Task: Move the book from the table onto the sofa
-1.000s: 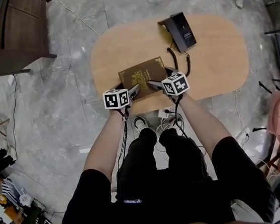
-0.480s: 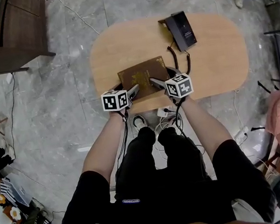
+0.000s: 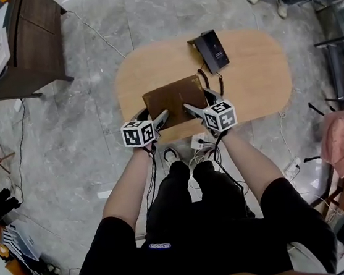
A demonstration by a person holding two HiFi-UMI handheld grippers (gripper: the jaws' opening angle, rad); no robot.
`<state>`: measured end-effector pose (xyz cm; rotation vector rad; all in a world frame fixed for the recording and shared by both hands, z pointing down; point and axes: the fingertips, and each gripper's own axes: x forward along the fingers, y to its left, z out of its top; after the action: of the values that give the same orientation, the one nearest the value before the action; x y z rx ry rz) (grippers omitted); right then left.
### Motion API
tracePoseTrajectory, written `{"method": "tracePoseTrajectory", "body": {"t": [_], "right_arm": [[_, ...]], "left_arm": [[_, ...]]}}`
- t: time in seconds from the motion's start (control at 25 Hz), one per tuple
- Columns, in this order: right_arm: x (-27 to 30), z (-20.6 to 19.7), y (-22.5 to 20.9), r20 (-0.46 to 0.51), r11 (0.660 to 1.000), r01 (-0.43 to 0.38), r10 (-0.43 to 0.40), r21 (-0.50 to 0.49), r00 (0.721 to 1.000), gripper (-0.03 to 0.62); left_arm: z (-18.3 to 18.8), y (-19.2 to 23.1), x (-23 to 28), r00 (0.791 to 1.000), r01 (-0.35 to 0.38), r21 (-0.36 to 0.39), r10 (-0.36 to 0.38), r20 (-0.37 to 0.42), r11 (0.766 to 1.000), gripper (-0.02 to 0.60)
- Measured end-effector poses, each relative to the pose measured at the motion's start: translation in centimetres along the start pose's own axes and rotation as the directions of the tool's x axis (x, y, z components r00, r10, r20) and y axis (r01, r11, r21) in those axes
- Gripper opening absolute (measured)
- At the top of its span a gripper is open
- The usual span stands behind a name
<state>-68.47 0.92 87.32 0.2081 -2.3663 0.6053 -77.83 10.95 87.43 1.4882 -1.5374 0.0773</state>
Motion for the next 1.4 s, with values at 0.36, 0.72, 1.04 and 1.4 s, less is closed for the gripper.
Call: {"method": "tracePoseTrajectory", "body": {"t": [0.36, 0.72, 1.04, 1.4], "right_arm": [[-7.9, 8.8, 3.3, 0.108, 0.998, 0.040, -0.035, -0.046, 0.993, 0.402], [-13.9, 15.4, 5.7, 0.199, 0.991, 0.099, -0.080, -0.090, 0.977, 0.399], [-19.2, 19.7, 7.8, 0.288, 0.978, 0.174, -0.133, -0.120, 0.948, 0.399], [-27.8, 22.6, 9.3, 0.422, 0.944, 0.312, -0.242, -0.105, 0.874, 0.382]], "left_arm": [[7.7, -6.3, -6.4, 0.997, 0.026, 0.087, -0.032, 0.067, 0.996, 0.328], [13.4, -11.0, -10.9, 0.988, 0.066, 0.136, -0.083, 0.128, 0.989, 0.327], [17.5, -15.1, -14.6, 0.968, 0.126, 0.202, -0.165, 0.188, 0.971, 0.313], [20.0, -21.8, -17.5, 0.926, 0.238, 0.290, -0.306, 0.220, 0.927, 0.292]]}}
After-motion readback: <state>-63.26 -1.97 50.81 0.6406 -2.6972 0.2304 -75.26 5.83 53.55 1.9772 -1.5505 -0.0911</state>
